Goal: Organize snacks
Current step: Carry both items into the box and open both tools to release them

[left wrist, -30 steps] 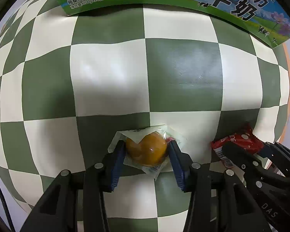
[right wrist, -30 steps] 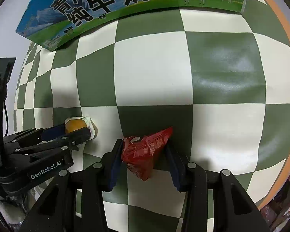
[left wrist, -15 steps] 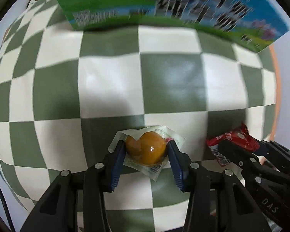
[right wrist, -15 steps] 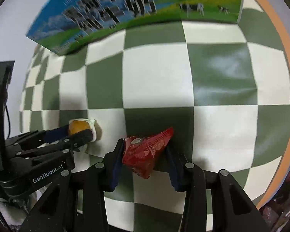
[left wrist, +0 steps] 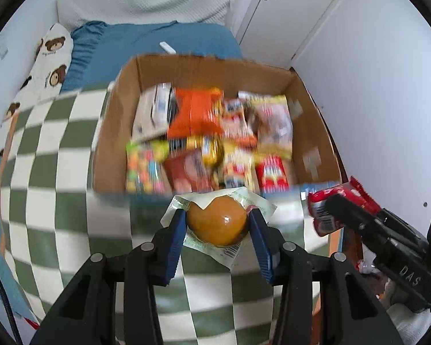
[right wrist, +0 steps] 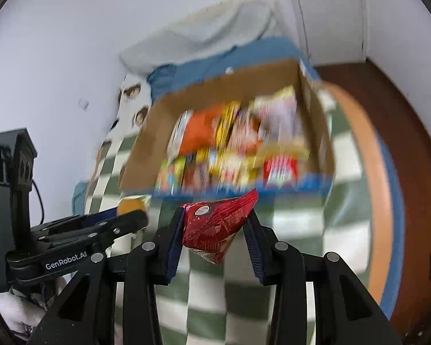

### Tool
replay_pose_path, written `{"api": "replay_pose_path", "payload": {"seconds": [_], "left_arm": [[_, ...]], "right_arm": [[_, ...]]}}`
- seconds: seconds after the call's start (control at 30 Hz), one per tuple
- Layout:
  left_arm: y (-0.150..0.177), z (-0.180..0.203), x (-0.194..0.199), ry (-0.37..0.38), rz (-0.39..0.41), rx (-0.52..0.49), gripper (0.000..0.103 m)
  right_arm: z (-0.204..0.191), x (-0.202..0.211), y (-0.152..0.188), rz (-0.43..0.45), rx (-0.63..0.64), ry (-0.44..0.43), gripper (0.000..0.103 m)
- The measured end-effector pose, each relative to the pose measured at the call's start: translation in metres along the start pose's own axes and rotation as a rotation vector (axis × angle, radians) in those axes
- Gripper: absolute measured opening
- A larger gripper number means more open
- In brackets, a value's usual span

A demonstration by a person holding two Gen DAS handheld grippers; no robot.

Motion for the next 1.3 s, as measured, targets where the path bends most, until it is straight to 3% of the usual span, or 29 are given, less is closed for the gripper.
{"api": "replay_pose_path", "payload": {"seconds": [0.13, 0.4, 0.5, 0.53, 0.57, 0.6, 0.67, 0.7, 0.9, 1.13, 1.3], "left_arm": [[-0.035, -0.015, -0.018, -0.052, -0.037, 0.017, 0.042], [-0.057, -0.044, -0.073, -0.088, -0.187, 0.078, 0.042], [-0.060, -0.047, -0.080, -0.100, -0.212, 0.083, 0.042], [-0.061, -0.047, -0.082, -0.105, -0.219, 0.082, 0.044], [-0.062, -0.049, -0.083, -0.110, -0.221, 0.086, 0.051], [-0.063, -0.050, -0.083, -0.117, -0.220, 0.090, 0.056], [-0.064, -0.053, -0.084, -0.138, -0.213, 0.092, 0.087], [-0.064, -0.055, -0.084, -0.153, -0.208, 0.096, 0.095], [-0.062, -0.056, -0.080, -0.206, -0.172, 0.081, 0.097], [-0.057, -0.056, -0.062, -0.209, -0.103, 0.087, 0.097], [-0.046, -0.049, -0.034, -0.211, -0.016, 0.081, 0.097]], "right_arm": [[0.014, -0.008, -0.045, -0.013, -0.021, 0.027, 0.043], [0.043, -0.073, -0.084, -0.223, -0.119, 0.049, 0.050], [0.046, -0.081, -0.086, -0.254, -0.114, 0.113, 0.074], [0.048, -0.083, -0.088, -0.263, -0.113, 0.130, 0.085], [0.050, -0.084, -0.090, -0.266, -0.108, 0.147, 0.090], [0.051, -0.085, -0.091, -0.268, -0.102, 0.169, 0.091], [0.053, -0.085, -0.090, -0.278, -0.090, 0.216, 0.097], [0.055, -0.086, -0.089, -0.281, -0.086, 0.240, 0.098], [0.059, -0.087, -0.087, -0.275, -0.065, 0.318, 0.099], [0.057, -0.080, -0.082, -0.246, -0.063, 0.329, 0.099], [0.046, -0.055, -0.075, -0.173, -0.047, 0.325, 0.099]]}}
Point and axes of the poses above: each gripper's, at about its wrist camera, not at the fingertips, and x roughly against the way its jaws point, z to its right, y to its underside, the point moved 7 cm from there along -x, roughly the way its jaws point, and after that the axes turned 15 degrees about -z, right-handed, at the moved point
